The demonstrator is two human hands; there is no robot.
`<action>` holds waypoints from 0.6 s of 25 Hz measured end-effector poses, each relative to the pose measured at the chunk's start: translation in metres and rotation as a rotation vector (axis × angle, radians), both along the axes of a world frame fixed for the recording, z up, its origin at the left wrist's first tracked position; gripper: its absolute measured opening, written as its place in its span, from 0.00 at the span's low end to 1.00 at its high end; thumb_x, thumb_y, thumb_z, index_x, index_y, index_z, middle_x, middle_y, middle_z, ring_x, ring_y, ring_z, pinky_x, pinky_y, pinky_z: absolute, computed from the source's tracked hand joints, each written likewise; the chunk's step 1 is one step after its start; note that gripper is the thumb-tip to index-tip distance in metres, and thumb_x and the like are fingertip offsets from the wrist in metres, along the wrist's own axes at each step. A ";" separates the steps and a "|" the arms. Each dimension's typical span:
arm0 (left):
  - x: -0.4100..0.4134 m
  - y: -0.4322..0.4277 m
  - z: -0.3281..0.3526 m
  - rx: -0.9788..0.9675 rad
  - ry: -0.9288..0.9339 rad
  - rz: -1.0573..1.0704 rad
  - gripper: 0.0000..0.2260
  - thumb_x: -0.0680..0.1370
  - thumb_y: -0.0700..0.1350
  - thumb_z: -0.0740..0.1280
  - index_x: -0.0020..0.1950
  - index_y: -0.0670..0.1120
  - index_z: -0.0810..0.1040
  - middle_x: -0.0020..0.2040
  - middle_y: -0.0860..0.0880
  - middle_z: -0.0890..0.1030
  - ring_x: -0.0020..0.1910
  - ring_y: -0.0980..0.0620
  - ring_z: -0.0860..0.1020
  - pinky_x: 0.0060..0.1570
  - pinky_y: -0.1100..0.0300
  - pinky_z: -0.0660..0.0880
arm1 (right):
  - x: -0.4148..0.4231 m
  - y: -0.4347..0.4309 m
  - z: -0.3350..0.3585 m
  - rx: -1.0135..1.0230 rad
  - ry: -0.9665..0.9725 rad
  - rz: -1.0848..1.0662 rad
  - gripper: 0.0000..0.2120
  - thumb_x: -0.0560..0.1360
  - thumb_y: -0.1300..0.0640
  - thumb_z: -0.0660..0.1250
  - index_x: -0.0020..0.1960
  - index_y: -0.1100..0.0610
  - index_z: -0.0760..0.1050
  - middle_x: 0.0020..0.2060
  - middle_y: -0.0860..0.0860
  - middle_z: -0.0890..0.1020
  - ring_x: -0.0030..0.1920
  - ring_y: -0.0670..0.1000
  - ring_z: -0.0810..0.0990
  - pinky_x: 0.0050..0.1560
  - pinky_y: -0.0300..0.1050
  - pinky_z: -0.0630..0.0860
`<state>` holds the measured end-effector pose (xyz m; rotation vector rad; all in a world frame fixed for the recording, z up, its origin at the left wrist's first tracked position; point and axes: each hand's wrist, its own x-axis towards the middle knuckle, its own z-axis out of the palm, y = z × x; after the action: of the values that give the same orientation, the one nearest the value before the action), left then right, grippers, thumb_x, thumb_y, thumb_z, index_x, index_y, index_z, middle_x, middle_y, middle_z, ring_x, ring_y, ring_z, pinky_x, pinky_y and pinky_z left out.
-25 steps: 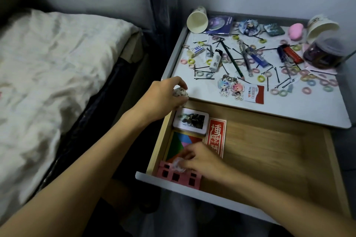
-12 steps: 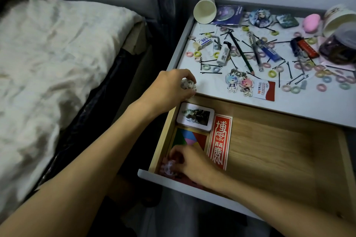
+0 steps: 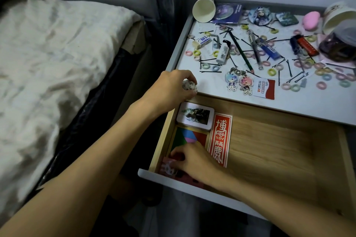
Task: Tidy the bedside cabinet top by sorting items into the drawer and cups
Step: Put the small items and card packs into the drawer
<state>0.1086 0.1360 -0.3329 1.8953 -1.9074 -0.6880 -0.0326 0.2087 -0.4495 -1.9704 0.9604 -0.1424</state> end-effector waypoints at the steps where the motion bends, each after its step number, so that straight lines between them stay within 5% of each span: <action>1: 0.000 0.000 0.000 0.004 -0.004 -0.003 0.12 0.77 0.48 0.71 0.59 0.50 0.78 0.50 0.52 0.76 0.45 0.56 0.76 0.35 0.72 0.69 | 0.000 0.000 0.001 0.024 0.005 0.010 0.10 0.76 0.50 0.69 0.55 0.53 0.81 0.38 0.40 0.76 0.34 0.31 0.74 0.36 0.26 0.69; 6: -0.001 0.004 -0.004 0.036 -0.009 -0.015 0.11 0.76 0.47 0.71 0.58 0.48 0.79 0.51 0.48 0.80 0.46 0.52 0.80 0.47 0.58 0.80 | -0.017 -0.027 0.025 0.269 -0.051 -0.203 0.11 0.80 0.56 0.62 0.61 0.53 0.77 0.43 0.43 0.79 0.35 0.41 0.78 0.36 0.34 0.76; 10: -0.013 0.012 -0.015 0.011 -0.109 -0.116 0.12 0.76 0.47 0.71 0.58 0.47 0.79 0.51 0.47 0.82 0.49 0.50 0.81 0.47 0.54 0.80 | -0.046 -0.064 0.058 0.666 -0.484 -0.615 0.14 0.81 0.56 0.61 0.60 0.64 0.76 0.44 0.57 0.81 0.39 0.51 0.81 0.41 0.41 0.77; 15: -0.038 0.026 -0.032 -0.054 -0.230 -0.305 0.17 0.73 0.46 0.72 0.58 0.44 0.72 0.52 0.42 0.81 0.52 0.40 0.79 0.47 0.47 0.77 | -0.048 -0.063 0.068 0.711 -0.480 -0.537 0.06 0.78 0.61 0.65 0.51 0.62 0.79 0.38 0.55 0.84 0.38 0.51 0.83 0.42 0.41 0.80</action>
<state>0.0703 0.1615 -0.3648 1.7308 -2.3668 -0.5128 -0.0811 0.1461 -0.3811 -0.9419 1.0097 -0.4787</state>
